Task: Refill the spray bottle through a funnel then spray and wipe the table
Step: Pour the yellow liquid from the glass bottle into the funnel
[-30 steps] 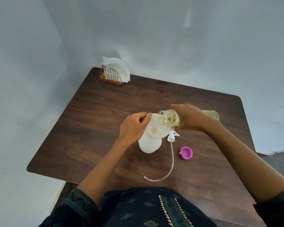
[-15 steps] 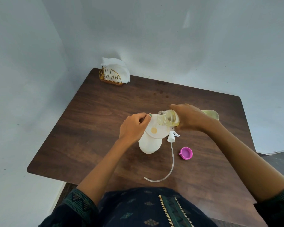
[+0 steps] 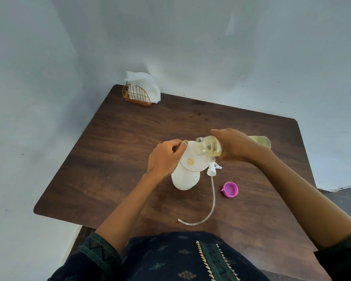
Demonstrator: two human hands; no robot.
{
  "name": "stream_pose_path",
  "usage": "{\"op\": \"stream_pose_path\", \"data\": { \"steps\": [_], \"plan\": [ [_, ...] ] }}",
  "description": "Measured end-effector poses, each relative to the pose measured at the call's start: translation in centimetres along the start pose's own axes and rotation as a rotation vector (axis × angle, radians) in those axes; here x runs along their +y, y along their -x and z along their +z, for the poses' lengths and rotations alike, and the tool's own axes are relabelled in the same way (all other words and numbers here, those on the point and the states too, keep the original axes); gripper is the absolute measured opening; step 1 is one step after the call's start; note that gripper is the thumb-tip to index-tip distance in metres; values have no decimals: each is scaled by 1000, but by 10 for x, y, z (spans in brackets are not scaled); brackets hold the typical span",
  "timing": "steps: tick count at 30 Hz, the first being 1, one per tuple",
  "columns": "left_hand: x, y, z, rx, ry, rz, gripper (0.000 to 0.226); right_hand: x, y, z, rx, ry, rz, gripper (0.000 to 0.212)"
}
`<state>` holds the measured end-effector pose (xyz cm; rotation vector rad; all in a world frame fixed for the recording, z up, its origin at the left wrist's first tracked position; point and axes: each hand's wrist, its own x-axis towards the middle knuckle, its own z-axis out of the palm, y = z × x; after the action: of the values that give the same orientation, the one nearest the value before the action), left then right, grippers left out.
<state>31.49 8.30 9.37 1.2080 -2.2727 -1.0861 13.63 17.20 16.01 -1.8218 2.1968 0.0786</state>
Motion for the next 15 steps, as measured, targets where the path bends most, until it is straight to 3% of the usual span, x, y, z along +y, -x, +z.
{"op": "stream_pose_path", "data": {
  "steps": [15],
  "plan": [
    [0, 0, 0, -3, -7, -7, 39, -1, 1, 0, 3, -6, -2, 38]
  ]
}}
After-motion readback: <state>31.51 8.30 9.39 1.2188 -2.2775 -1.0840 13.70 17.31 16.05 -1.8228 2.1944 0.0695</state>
